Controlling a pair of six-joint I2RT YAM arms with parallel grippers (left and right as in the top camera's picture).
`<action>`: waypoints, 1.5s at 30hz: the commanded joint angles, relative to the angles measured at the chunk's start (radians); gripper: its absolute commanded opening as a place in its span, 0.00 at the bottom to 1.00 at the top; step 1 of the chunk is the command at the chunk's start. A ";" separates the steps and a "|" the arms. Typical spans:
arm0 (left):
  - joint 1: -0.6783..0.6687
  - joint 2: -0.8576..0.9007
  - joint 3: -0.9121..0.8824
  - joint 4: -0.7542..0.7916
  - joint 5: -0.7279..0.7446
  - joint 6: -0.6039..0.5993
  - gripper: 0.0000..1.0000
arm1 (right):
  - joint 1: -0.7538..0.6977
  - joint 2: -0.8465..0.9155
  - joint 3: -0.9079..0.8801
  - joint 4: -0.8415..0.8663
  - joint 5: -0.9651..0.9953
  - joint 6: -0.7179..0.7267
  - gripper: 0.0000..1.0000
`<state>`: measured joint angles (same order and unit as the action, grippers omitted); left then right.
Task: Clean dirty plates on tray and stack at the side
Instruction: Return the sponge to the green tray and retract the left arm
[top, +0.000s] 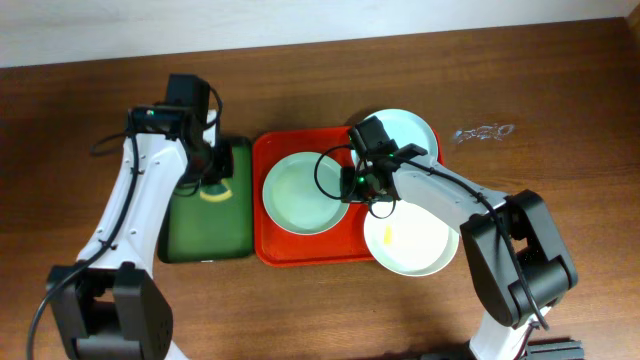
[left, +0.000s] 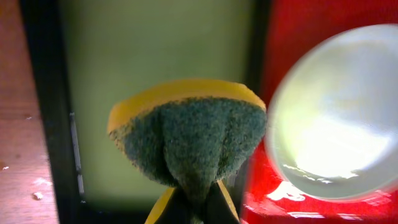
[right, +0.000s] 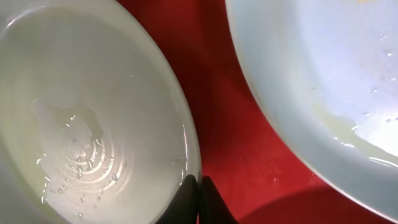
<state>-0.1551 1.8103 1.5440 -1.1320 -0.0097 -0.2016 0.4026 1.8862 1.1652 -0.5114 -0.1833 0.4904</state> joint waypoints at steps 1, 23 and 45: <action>0.003 0.014 -0.122 0.051 -0.100 0.016 0.00 | 0.003 0.018 0.011 0.002 -0.007 -0.007 0.05; 0.169 -0.045 0.025 0.038 0.042 -0.023 0.80 | 0.004 0.018 0.011 0.002 -0.007 -0.006 0.20; 0.536 -0.089 0.056 0.038 0.224 -0.022 0.99 | 0.050 0.019 0.011 0.014 0.064 -0.006 0.21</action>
<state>0.3782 1.7390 1.5879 -1.0927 0.1989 -0.2249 0.4377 1.8862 1.1652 -0.5007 -0.1429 0.4896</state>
